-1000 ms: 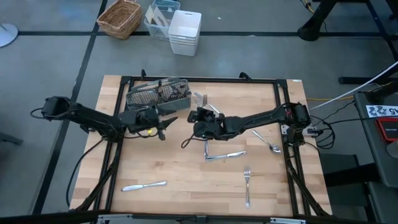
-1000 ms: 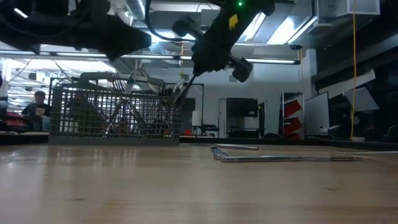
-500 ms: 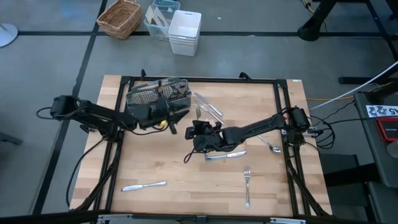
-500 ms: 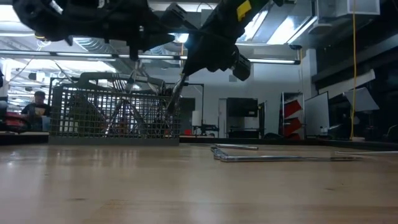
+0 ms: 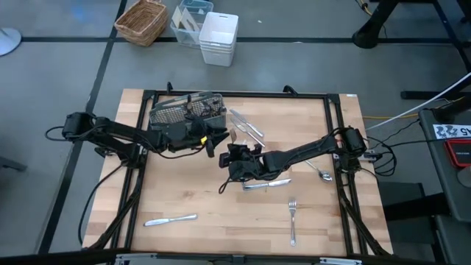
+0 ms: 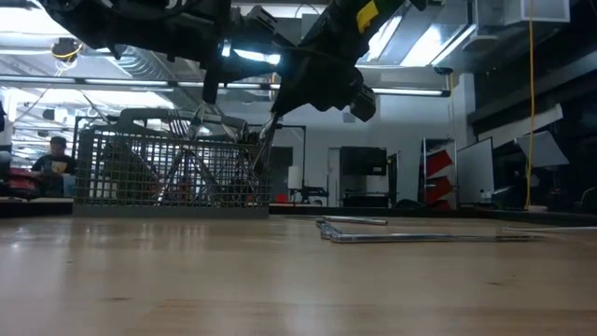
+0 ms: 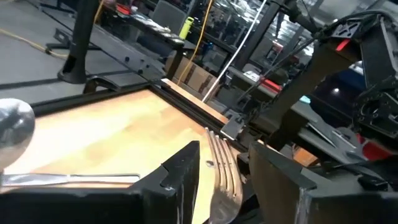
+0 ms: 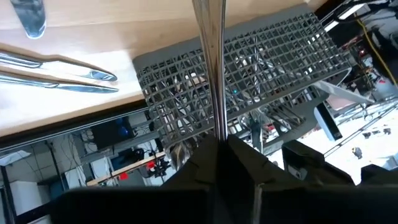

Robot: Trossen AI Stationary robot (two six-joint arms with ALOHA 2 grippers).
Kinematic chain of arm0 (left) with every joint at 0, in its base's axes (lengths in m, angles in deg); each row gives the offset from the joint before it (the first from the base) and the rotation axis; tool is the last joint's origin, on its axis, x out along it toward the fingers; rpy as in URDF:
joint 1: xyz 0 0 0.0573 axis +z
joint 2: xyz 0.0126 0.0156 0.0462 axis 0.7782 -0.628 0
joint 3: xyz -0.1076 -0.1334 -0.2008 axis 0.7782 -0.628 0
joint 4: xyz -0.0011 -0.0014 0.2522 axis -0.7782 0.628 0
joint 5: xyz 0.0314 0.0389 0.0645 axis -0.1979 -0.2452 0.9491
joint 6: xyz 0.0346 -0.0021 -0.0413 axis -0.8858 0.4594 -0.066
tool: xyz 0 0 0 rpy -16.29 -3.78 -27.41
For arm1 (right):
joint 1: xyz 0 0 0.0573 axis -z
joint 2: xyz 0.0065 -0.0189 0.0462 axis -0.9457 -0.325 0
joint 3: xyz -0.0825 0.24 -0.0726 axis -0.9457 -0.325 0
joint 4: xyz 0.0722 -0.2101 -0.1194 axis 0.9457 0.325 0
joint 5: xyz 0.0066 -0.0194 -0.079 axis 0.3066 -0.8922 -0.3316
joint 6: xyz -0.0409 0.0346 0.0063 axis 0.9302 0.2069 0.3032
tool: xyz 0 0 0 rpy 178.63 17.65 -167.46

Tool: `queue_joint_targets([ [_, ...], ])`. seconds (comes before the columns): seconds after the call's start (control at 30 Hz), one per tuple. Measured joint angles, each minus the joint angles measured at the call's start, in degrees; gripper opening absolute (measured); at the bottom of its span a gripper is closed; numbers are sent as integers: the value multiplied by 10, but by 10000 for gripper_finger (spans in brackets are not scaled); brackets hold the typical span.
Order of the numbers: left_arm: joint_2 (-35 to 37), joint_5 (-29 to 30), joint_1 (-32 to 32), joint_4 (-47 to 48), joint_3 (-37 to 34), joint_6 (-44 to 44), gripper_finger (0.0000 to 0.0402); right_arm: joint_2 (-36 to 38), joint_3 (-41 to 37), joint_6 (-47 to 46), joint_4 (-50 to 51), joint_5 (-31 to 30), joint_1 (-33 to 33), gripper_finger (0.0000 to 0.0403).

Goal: Sort silverware
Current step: Put the silver fork into the silverware rack

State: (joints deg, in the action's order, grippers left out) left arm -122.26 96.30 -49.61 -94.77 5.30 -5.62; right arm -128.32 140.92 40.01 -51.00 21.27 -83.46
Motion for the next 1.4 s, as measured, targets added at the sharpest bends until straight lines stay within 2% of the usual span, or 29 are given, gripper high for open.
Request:
queue_joint_targets([
  [0.33,0,-7,0,14,0,38,131,0,0,26,-2,4,0,25],
  [0.63,0,-19,0,18,0,39,131,0,0,60,-6,60,0,25],
  [0.97,1,-22,0,38,0,59,130,0,0,106,-71,57,1,25],
  [1.07,1,-22,0,39,0,54,111,0,0,107,-71,57,1,25],
  [1.27,1,-27,-1,37,1,18,20,0,0,110,-69,57,1,29],
  [1.4,1,-28,-1,38,2,17,14,0,-1,108,-69,56,1,42],
])
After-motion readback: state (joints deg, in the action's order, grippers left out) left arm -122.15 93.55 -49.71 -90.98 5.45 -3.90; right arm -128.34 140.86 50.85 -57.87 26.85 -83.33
